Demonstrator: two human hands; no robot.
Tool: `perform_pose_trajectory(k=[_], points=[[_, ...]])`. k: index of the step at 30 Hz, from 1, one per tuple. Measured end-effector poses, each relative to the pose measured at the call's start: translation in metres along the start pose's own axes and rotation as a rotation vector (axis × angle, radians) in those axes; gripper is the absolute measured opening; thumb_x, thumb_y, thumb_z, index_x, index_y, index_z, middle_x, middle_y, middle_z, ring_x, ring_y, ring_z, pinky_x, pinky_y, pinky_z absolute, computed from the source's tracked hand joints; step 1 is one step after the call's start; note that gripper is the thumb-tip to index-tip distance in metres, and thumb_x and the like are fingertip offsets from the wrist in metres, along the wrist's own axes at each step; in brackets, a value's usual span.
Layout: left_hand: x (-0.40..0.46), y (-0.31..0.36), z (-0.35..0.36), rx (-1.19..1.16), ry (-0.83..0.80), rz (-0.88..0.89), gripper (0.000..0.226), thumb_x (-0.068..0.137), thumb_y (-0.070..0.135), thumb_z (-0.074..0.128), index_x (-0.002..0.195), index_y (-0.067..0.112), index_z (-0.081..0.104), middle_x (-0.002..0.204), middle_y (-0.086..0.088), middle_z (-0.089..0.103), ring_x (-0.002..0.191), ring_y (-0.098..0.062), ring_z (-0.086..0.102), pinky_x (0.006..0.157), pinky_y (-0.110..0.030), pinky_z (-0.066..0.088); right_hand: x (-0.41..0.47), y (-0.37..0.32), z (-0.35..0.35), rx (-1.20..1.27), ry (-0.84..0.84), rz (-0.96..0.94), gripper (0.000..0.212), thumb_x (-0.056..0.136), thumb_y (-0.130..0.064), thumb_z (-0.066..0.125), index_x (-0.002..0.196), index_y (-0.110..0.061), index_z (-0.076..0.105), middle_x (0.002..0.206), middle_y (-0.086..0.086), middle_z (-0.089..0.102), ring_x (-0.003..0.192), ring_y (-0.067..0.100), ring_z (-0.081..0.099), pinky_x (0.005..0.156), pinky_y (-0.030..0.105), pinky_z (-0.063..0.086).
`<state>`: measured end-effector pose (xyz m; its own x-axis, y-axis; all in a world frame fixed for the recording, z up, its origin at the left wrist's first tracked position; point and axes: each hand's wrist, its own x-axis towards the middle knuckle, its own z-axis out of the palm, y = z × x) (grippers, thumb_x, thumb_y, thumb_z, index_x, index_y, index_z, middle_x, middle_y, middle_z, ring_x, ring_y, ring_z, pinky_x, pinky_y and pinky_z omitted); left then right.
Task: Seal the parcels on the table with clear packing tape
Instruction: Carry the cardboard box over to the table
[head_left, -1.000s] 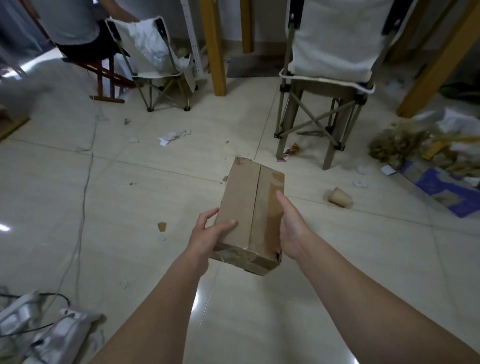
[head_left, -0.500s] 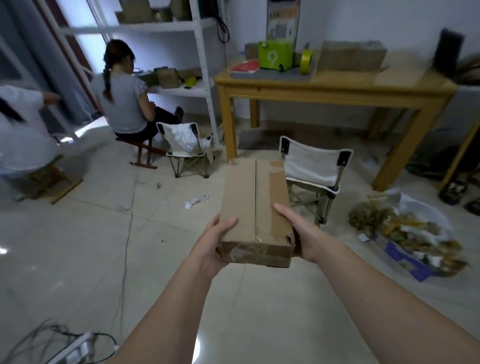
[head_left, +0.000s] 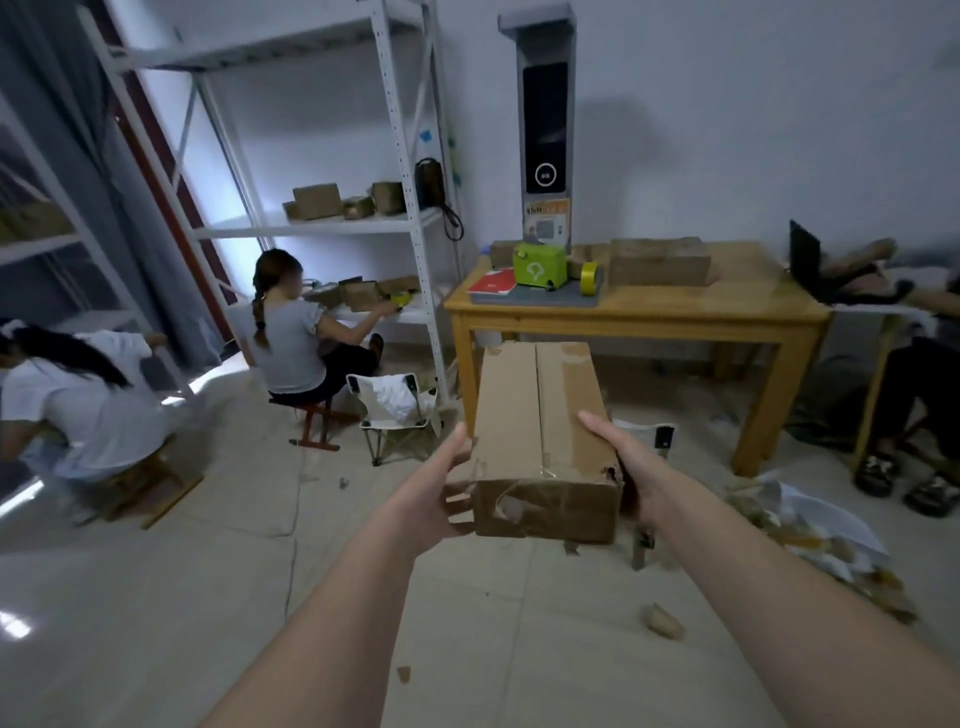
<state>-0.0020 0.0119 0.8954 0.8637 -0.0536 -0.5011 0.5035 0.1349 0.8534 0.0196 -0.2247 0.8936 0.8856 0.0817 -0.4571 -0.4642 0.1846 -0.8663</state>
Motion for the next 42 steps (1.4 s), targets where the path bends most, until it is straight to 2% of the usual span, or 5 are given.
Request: perform_pose_trajectory(k=[6,9,15,36,42], points=[[-0.012,0.04,-0.036,0.097,-0.024,0.011,0.062,0.093,0.066,0.048,0.128,0.017,0.063,0.124,-0.014,0.062,0.111,-0.031,0.061,0.084,-0.044,0.053,-0.031,-0.033,0.021,0.061,0.01,-0.054,0.059,0.077,-0.051,0.073,0.119,-0.01,0.065,0.099,0.014,0.073,0.092,0.03,0.068,0.093,0.042,0.051],[-0.02,0.057,-0.054,0.186,-0.097,0.028,0.06,0.096,0.066,0.04,0.129,0.019,0.06,0.124,-0.014,0.061,0.113,-0.031,0.059,0.09,-0.045,0.051,-0.039,-0.041,0.038,0.111,0.009,-0.087,0.053,0.082,-0.049,0.07,0.119,-0.01,0.064,0.098,0.014,0.073,0.088,0.029,0.067,0.082,0.039,0.053],[-0.027,0.088,-0.088,0.259,-0.113,0.055,0.046,0.099,0.062,0.038,0.112,0.023,0.06,0.124,-0.014,0.06,0.124,-0.036,0.054,0.11,-0.053,0.039,-0.041,-0.037,0.077,0.202,0.001,-0.095,0.056,0.082,-0.05,0.069,0.121,-0.011,0.063,0.094,0.014,0.072,0.083,0.03,0.066,0.075,0.038,0.052],[0.068,0.148,-0.103,0.217,0.002,0.068,0.056,0.099,0.06,0.041,0.12,0.012,0.06,0.119,-0.017,0.067,0.117,-0.037,0.062,0.103,-0.048,0.048,0.075,-0.089,0.096,0.153,-0.061,-0.108,0.045,0.083,-0.051,0.066,0.107,-0.013,0.066,0.078,0.01,0.074,0.081,0.028,0.066,0.079,0.039,0.051],[0.13,0.192,-0.057,0.231,0.065,0.101,0.046,0.101,0.054,0.042,0.103,0.013,0.062,0.109,-0.012,0.068,0.107,-0.032,0.065,0.105,-0.049,0.047,0.135,-0.14,0.066,0.122,-0.075,-0.124,0.034,0.089,-0.047,0.062,0.103,-0.017,0.065,0.072,0.007,0.074,0.079,0.026,0.065,0.076,0.039,0.051]])
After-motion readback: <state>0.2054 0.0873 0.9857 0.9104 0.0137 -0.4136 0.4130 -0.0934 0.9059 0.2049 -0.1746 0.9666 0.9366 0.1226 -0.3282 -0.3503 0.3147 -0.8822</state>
